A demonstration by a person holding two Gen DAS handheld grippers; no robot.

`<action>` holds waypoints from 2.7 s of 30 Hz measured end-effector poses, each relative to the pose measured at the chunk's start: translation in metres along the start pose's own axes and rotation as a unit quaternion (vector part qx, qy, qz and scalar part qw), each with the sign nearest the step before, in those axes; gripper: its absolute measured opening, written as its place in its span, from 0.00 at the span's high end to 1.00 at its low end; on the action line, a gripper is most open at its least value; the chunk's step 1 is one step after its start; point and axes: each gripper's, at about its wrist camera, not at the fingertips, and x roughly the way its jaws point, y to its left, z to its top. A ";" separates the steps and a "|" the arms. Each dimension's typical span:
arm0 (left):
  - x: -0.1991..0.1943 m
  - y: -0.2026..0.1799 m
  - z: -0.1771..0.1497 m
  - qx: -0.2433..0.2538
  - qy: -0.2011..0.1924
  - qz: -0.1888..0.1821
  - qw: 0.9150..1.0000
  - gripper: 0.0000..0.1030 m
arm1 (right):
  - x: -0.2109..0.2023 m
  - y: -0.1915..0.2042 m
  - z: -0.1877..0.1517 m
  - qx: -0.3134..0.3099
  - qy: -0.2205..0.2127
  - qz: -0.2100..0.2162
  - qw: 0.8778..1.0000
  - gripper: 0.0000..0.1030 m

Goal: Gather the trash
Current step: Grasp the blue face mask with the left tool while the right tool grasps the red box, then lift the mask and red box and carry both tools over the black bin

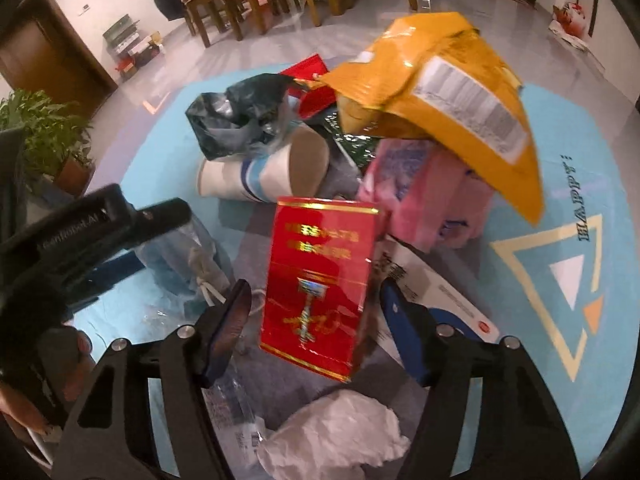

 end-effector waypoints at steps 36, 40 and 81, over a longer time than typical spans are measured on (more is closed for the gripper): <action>-0.072 -0.022 -0.017 0.082 -0.082 -0.047 0.992 0.77 | -0.069 -0.017 -0.005 -0.005 -0.114 -0.085 0.990 0.42; -0.078 -0.026 -0.022 0.099 -0.091 -0.048 0.990 0.77 | -0.086 -0.025 -0.005 0.003 -0.132 -0.086 0.988 0.42; -0.112 -0.285 -0.181 0.295 -0.032 -0.235 0.925 0.77 | -0.304 -0.222 -0.065 0.229 -0.320 -0.184 0.901 0.42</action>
